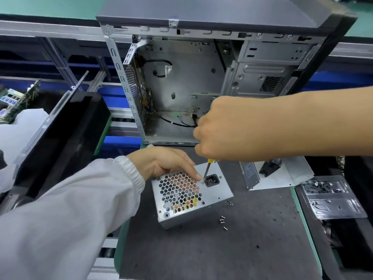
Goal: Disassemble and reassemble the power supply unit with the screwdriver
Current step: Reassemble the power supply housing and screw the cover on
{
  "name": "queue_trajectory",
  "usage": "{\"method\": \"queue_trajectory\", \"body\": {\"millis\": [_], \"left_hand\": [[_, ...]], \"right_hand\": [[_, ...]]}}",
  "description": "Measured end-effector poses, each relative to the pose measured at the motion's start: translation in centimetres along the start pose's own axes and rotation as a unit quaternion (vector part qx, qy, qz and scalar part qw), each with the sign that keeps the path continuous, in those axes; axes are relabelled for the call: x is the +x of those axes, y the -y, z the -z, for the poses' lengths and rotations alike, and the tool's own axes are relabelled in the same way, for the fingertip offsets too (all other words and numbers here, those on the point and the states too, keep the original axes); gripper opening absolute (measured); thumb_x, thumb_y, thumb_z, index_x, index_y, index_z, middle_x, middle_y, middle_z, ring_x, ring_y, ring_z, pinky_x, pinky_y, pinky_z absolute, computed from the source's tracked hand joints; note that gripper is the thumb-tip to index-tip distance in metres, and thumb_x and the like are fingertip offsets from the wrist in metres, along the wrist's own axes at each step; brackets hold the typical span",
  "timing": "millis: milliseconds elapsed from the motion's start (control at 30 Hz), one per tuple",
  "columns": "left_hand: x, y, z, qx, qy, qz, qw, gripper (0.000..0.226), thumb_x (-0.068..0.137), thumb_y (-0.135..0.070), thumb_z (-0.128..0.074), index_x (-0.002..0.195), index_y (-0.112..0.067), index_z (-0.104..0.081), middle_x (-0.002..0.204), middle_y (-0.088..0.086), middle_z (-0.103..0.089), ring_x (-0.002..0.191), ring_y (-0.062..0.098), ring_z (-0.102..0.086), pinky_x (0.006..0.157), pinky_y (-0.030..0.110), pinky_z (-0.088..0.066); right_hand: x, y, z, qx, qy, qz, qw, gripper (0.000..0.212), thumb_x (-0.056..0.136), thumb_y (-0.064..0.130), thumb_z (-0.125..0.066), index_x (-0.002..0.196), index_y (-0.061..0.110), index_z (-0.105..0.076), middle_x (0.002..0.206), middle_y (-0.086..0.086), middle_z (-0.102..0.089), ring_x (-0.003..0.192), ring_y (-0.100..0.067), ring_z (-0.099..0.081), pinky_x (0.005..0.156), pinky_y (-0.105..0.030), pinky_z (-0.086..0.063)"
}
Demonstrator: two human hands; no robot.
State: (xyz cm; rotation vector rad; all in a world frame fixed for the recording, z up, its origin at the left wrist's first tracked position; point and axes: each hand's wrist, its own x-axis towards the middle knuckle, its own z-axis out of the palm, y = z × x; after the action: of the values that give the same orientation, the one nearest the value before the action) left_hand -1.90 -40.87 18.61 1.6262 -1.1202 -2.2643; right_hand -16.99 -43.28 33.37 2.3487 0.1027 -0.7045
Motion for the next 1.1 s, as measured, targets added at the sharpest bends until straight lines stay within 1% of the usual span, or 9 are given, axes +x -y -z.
{"method": "queue_trajectory", "body": {"millis": [67,133,233,333,400,500,633,800,1100], "left_hand": [[0.1,0.1,0.0,0.005,-0.003,0.000,1.000,0.065,0.064,-0.009,-0.076,0.126,0.005,-0.060,0.130,0.025,-0.059,0.119,0.039,-0.057,0.112,0.051,-0.038],[0.2,0.2,0.0,0.007,-0.015,-0.008,1.000,0.055,0.064,-0.009,-0.076,0.116,0.004,-0.066,0.119,0.024,-0.065,0.108,0.037,-0.062,0.111,0.051,-0.038],[0.1,0.1,0.2,0.014,0.014,-0.016,1.000,0.016,0.078,-0.006,-0.070,0.093,-0.002,-0.073,0.089,0.013,-0.071,0.077,0.021,-0.066,0.091,0.039,-0.052],[0.5,-0.4,0.3,0.092,0.005,-0.050,0.995,0.027,0.091,-0.016,-0.065,0.113,0.000,-0.066,0.094,0.010,-0.065,0.071,0.013,-0.061,0.066,0.022,-0.051],[1.1,-1.2,-0.1,0.093,-0.029,-0.099,0.990,0.037,0.088,-0.028,-0.068,0.119,-0.008,-0.066,0.106,0.006,-0.060,0.088,0.017,-0.055,0.076,0.024,-0.044],[2.2,-2.0,-0.9,0.086,0.012,-0.122,0.989,0.025,0.095,-0.024,-0.059,0.115,-0.015,-0.069,0.119,-0.004,-0.065,0.116,0.014,-0.056,0.105,0.032,-0.040],[3.4,-1.9,-1.3,0.023,0.067,-0.075,0.995,0.021,0.092,-0.022,-0.060,0.106,-0.010,-0.071,0.098,0.010,-0.071,0.083,0.020,-0.067,0.076,0.031,-0.055],[3.6,-1.7,-1.6,-0.011,0.068,-0.072,0.995,0.026,0.077,-0.015,-0.069,0.101,-0.006,-0.071,0.092,0.013,-0.070,0.073,0.019,-0.068,0.070,0.029,-0.057],[3.9,-1.9,-1.7,0.005,0.038,-0.079,0.996,0.012,0.088,-0.003,-0.064,0.096,-0.006,-0.072,0.082,0.011,-0.072,0.066,0.017,-0.069,0.061,0.024,-0.058]], "right_hand": [[0.2,0.0,0.7,-0.006,0.002,0.000,1.000,0.029,0.080,0.012,-0.055,0.063,0.015,-0.032,0.054,0.000,-0.028,0.048,-0.021,-0.038,0.043,-0.022,-0.017],[0.5,-0.2,0.9,0.026,0.008,0.000,1.000,0.045,0.084,0.020,-0.058,0.059,0.017,-0.021,0.052,0.001,-0.024,0.043,-0.018,-0.024,0.044,-0.021,-0.020],[0.2,-0.1,0.9,0.086,0.006,-0.042,0.995,0.049,0.093,0.036,-0.051,0.060,0.020,-0.019,0.057,0.002,-0.026,0.047,-0.016,-0.022,0.046,-0.024,-0.022],[-2.3,-0.2,-0.1,0.110,0.032,-0.128,0.985,0.045,0.095,0.048,-0.042,0.064,0.019,-0.025,0.063,0.003,-0.028,0.052,-0.019,-0.028,0.050,-0.027,-0.028],[-4.6,-0.4,-1.1,0.131,0.061,-0.174,0.974,0.036,0.093,0.052,-0.030,0.076,0.021,-0.036,0.068,0.006,-0.034,0.055,-0.018,-0.033,0.050,-0.026,-0.028],[-6.4,-0.4,-2.0,0.196,0.112,-0.197,0.954,0.038,0.084,0.059,-0.019,0.077,0.028,-0.041,0.064,0.009,-0.037,0.051,-0.006,-0.032,0.046,-0.023,-0.026],[-6.4,0.1,-2.7,0.291,0.104,-0.183,0.933,0.039,0.086,0.060,-0.033,0.067,0.027,-0.040,0.061,0.009,-0.042,0.052,-0.003,-0.039,0.049,-0.023,-0.035],[-5.8,0.2,-3.2,0.291,0.102,-0.166,0.937,0.043,0.081,0.059,-0.030,0.080,0.025,-0.057,0.062,0.008,-0.047,0.056,-0.006,-0.045,0.052,-0.026,-0.041],[-5.7,0.2,-4.1,0.269,0.080,-0.156,0.947,0.047,0.077,0.060,-0.023,0.081,0.027,-0.056,0.062,0.009,-0.045,0.054,-0.005,-0.044,0.045,-0.022,-0.032]]}}
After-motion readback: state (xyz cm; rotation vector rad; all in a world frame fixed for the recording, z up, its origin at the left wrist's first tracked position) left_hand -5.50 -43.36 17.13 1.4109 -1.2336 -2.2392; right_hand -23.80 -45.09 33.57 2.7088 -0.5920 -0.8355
